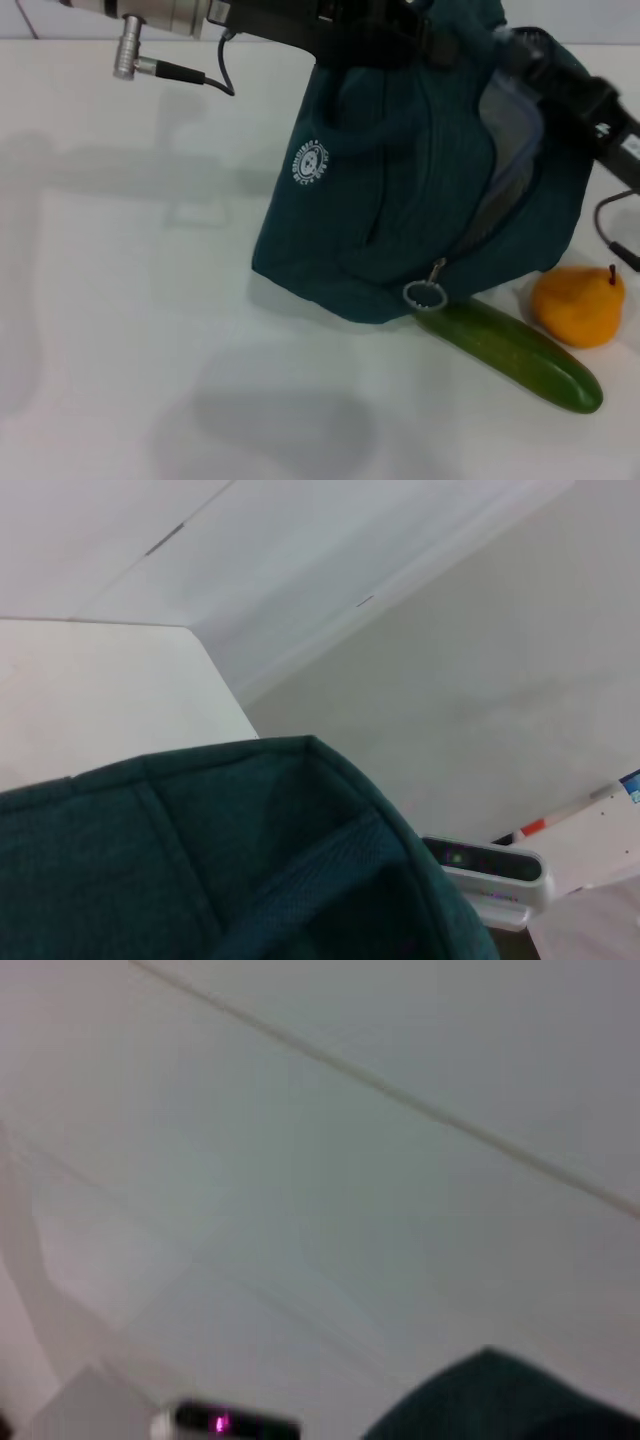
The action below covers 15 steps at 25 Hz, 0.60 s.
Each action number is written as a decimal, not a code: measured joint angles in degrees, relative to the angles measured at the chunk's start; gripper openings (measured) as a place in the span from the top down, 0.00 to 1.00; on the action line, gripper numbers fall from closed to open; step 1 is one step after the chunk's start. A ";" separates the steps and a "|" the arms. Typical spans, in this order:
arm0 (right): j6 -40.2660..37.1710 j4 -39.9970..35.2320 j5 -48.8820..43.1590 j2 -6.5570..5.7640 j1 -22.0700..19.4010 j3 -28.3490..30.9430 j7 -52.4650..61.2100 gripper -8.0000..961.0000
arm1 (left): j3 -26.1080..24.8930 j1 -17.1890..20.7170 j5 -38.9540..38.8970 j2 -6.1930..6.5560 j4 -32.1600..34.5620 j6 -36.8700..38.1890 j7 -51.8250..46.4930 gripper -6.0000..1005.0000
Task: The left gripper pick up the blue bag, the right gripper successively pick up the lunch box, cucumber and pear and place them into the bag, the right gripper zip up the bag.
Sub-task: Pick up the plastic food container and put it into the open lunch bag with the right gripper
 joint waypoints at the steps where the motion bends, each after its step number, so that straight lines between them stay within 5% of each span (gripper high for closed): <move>1: 0.33 -0.06 -0.99 0.00 0.39 -0.01 0.30 0.89 | -0.01 0.00 -0.03 -0.01 -0.01 0.02 0.12 0.94; 15: 1.91 -5.81 -4.42 0.00 -2.00 -0.64 0.02 0.81 | -0.03 0.66 -0.10 0.06 -0.65 0.15 1.98 0.94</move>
